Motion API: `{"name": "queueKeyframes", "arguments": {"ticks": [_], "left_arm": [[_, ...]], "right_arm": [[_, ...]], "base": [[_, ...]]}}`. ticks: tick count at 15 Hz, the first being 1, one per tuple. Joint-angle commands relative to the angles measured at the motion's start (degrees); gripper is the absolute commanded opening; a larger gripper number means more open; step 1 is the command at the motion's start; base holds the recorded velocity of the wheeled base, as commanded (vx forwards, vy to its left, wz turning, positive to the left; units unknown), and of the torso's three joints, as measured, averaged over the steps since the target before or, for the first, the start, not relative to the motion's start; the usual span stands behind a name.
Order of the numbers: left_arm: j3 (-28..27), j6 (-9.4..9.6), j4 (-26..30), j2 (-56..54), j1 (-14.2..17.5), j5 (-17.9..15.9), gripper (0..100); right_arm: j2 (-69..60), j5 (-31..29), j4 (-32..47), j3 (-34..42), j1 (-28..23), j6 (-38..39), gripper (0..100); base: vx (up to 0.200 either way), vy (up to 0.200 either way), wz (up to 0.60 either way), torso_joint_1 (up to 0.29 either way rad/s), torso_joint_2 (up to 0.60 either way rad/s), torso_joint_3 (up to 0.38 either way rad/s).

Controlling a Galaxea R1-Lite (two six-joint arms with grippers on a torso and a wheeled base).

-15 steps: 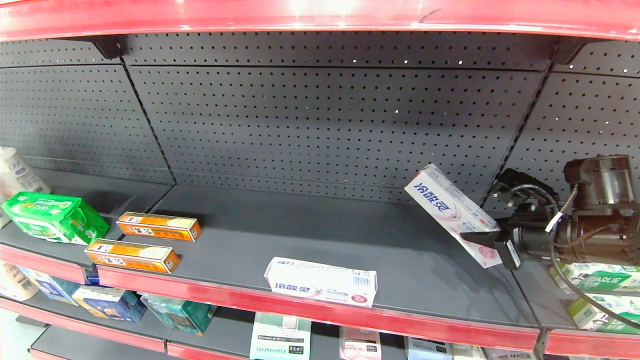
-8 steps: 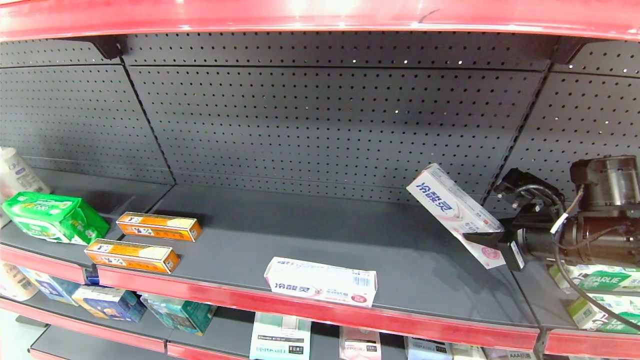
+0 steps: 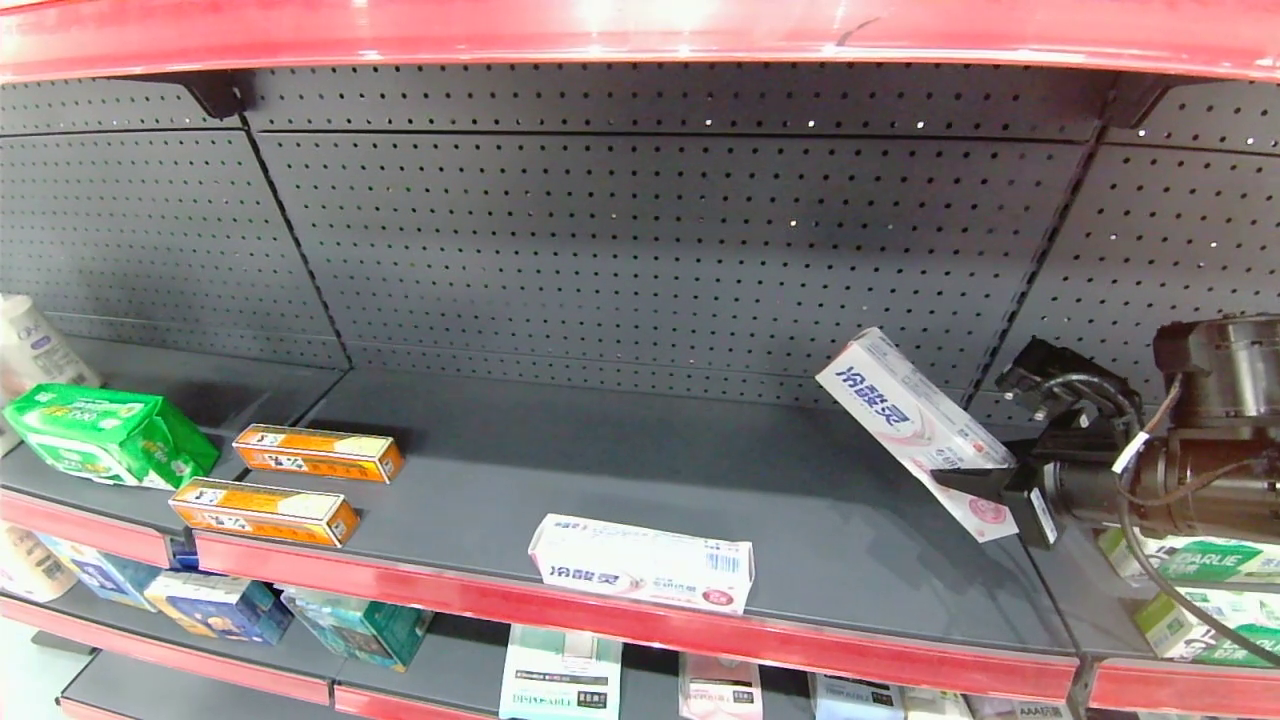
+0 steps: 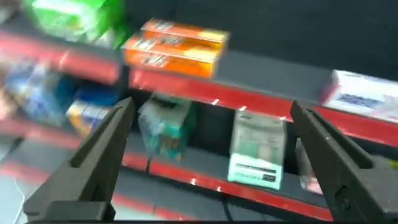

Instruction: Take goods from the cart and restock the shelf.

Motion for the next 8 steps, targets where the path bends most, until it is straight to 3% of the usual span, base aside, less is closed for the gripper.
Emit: {"name": "queueKeyframes", "arguments": {"ticks": [1, 3, 4, 8], "left_arm": [[3.5, 2.99, -5.0, -0.3, -0.1, 0.4, 100], [6.2, 2.64, -11.0, -0.3, -0.1, 2.9, 100], [6.9, 0.01, -11.6, -0.3, -0.1, 3.5, 100], [7.1, -2.19, -12.0, -0.3, -0.1, 0.4, 100]], "right_arm": [[-0.6, 0.0, 0.0, 0.1, -0.2, 0.0, 0], [-0.8, -0.1, 0.1, 0.2, -0.6, -0.1, 0], [-0.8, -0.1, 0.1, 0.1, -0.8, -0.1, 0], [-0.7, 0.0, 0.1, 0.7, -0.8, -0.2, 0]], "base": [[0.000, 0.000, 0.00, 0.000, 0.00, 0.000], [0.000, 0.000, 0.00, 0.000, 0.00, 0.000], [0.000, 0.000, 0.00, 0.000, 0.00, 0.000], [0.000, 0.000, 0.00, 0.000, 0.00, 0.000]]}}
